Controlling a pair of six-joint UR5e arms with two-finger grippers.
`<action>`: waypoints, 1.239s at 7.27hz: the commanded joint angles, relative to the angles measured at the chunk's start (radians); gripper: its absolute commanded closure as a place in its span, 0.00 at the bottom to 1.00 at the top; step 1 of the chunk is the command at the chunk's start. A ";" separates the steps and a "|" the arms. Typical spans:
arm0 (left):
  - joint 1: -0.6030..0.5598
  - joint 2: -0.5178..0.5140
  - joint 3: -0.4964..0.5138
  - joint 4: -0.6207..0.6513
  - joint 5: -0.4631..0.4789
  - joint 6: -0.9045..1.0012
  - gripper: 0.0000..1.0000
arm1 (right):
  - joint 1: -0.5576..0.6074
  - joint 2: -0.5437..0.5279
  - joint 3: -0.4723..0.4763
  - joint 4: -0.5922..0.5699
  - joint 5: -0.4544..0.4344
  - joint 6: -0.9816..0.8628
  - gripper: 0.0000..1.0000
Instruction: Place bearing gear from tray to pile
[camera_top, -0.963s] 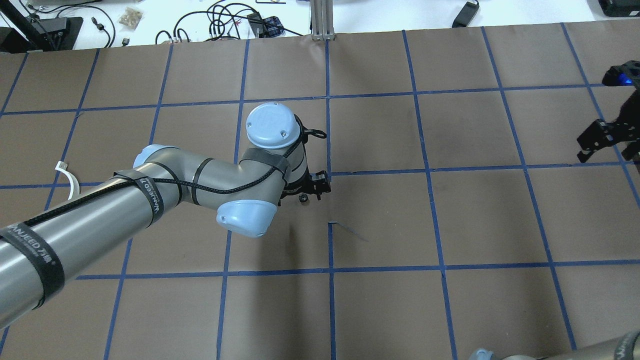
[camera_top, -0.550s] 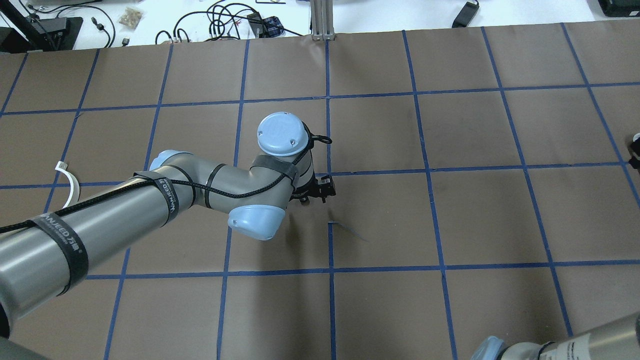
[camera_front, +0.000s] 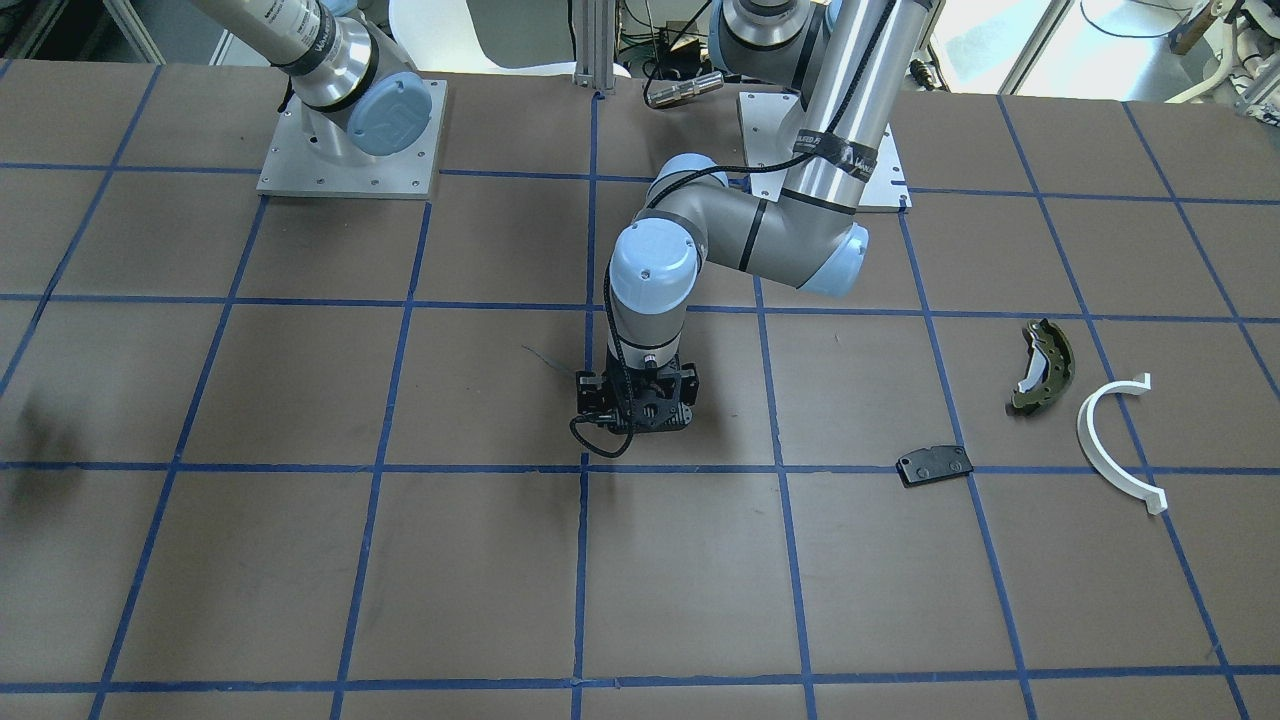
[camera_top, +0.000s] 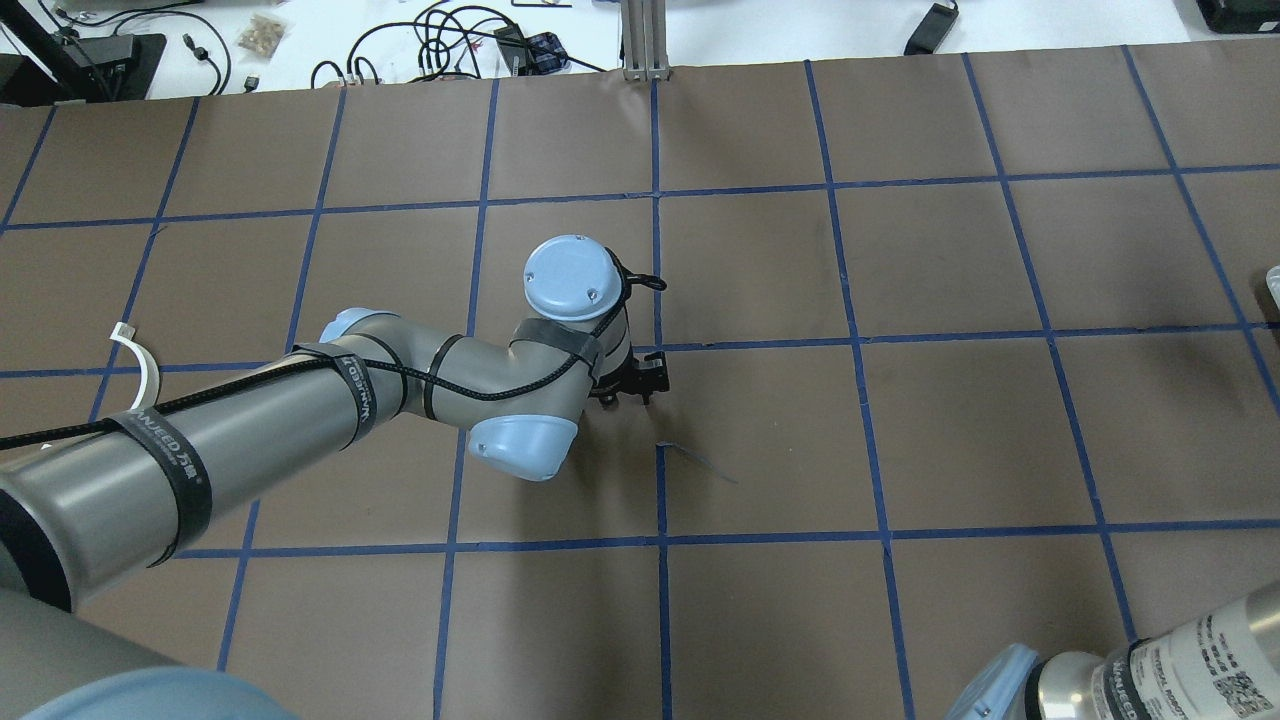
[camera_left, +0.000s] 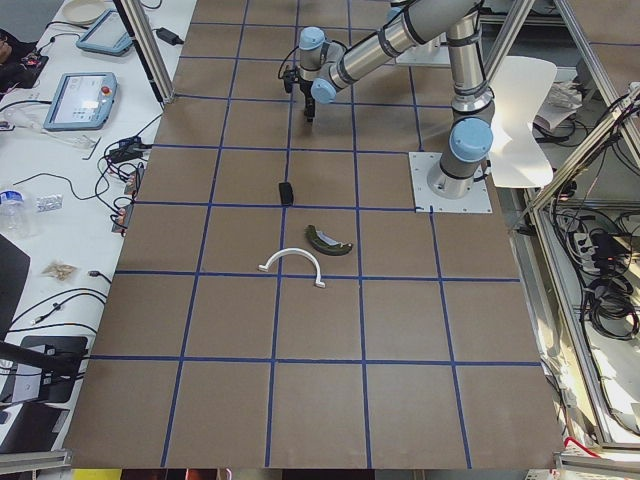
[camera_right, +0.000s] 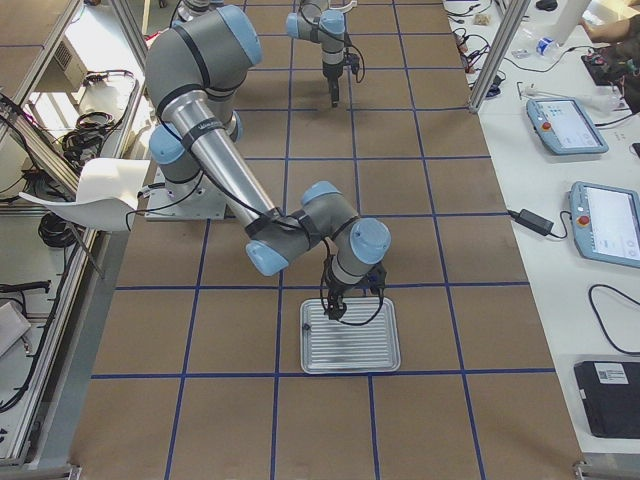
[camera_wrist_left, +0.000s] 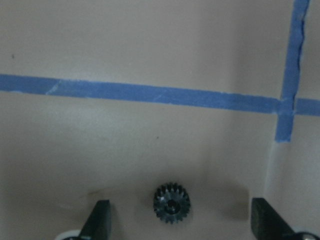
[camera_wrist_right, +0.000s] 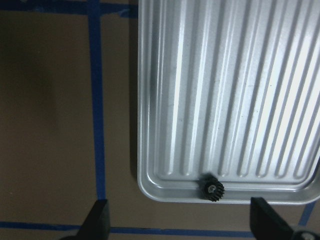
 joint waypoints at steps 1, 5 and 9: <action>0.000 -0.002 0.002 0.001 0.000 0.000 1.00 | -0.053 0.078 -0.014 -0.049 -0.027 -0.074 0.00; 0.060 0.047 0.013 -0.006 0.000 0.076 1.00 | -0.058 0.107 -0.015 -0.063 -0.029 -0.066 0.11; 0.292 0.197 0.005 -0.275 0.013 0.402 1.00 | -0.065 0.127 -0.017 -0.076 -0.030 -0.066 0.27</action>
